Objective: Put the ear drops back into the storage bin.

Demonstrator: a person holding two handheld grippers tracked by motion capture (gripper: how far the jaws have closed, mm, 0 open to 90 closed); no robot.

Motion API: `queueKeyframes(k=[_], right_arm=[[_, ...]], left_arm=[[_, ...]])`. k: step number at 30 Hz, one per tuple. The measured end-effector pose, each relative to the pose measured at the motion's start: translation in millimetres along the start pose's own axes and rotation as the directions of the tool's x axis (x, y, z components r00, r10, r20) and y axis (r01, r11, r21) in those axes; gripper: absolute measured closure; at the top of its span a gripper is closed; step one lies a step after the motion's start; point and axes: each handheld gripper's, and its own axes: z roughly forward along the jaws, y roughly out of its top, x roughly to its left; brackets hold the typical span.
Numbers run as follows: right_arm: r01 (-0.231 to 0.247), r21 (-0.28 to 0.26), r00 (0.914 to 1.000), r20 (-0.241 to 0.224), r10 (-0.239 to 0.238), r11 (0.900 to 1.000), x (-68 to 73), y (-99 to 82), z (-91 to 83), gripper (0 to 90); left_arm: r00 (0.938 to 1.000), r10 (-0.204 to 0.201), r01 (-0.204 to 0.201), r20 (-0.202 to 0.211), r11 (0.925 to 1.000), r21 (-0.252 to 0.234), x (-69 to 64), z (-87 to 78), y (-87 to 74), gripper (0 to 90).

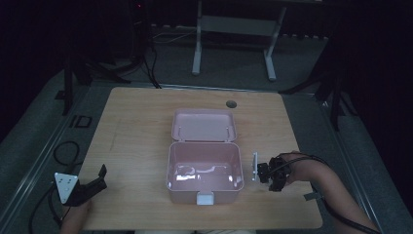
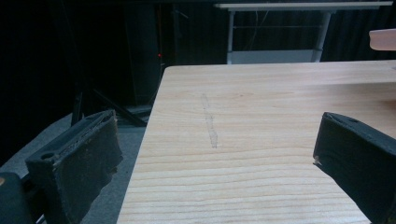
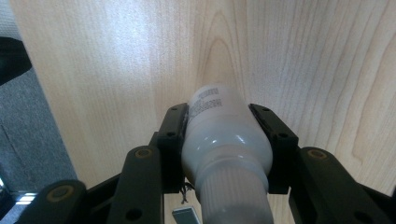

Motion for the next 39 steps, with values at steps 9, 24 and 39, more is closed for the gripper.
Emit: queueKeyframes(k=[9, 24, 39], right_arm=[[-0.002, -0.009, 0.9998, 0.018, 0.002, 1.0000, 3.0, 0.1, -18.9, 59.5], [0.009, -0.017, 0.9987, 0.050, -0.008, 0.9998, 8.6, 8.9, -64.8, 59.5], [0.023, -0.017, 0.9961, 0.086, -0.022, 0.9996, 9.6, 30.2, -105.0, 59.5]], left_arm=[[1.0000, 0.001, -0.001, 0.000, 1.0000, 0.000, -0.1, 0.1, 0.0, 1.0], [1.0000, 0.001, -0.001, 0.000, 1.0000, 0.000, -0.3, 0.1, -0.1, 1.0], [1.0000, -0.001, 0.001, 0.002, 1.0000, 0.000, 0.1, 0.1, 0.0, 1.0]])
